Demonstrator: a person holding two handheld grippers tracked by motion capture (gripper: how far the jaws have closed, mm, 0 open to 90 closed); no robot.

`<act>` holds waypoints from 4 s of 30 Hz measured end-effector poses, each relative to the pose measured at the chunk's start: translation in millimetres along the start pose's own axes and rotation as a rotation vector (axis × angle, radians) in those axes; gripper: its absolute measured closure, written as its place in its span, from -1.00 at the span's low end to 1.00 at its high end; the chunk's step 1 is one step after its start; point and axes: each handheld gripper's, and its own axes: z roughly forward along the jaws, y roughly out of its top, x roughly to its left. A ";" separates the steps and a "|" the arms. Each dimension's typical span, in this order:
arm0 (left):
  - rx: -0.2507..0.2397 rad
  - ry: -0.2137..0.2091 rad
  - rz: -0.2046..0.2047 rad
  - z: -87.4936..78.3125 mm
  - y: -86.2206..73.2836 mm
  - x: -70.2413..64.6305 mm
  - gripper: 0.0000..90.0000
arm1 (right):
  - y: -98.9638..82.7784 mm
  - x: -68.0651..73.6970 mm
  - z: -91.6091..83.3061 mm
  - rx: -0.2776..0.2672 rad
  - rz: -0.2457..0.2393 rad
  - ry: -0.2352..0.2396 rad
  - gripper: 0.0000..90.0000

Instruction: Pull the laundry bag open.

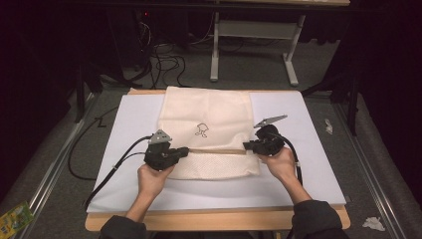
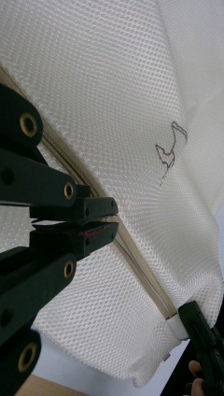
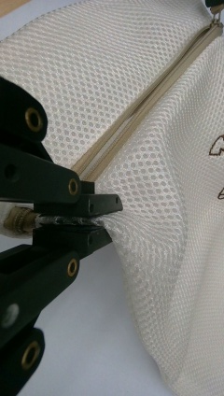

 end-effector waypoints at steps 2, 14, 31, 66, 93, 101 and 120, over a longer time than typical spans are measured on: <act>-0.001 -0.002 -0.002 0.0 0.1 0.1 0.94 | 0.0 0.0 -0.1 0.000 0.009 0.003 0.95; -0.007 0.017 0.004 -4.6 0.6 2.3 0.94 | -0.7 -1.9 -1.7 -0.008 0.009 0.003 0.95; -0.029 0.053 -0.013 -19.3 -0.8 14.8 0.94 | -1.4 -4.0 -3.4 -0.007 0.014 -0.010 0.95; -0.047 0.109 -0.035 -38.8 -4.0 29.0 0.94 | -5.7 -9.9 -4.5 -0.005 0.028 -0.028 0.95; -0.068 0.138 -0.048 -54.1 -2.2 36.6 0.94 | -4.3 -10.8 -8.1 -0.009 0.017 -0.052 0.95; -0.070 0.151 -0.051 -58.0 -1.7 39.4 0.94 | -5.2 -11.4 -7.3 -0.009 0.016 -0.056 0.95; -0.070 0.163 -0.058 -62.6 -0.9 43.0 0.94 | -9.8 -17.0 -8.2 -0.009 0.020 -0.065 0.95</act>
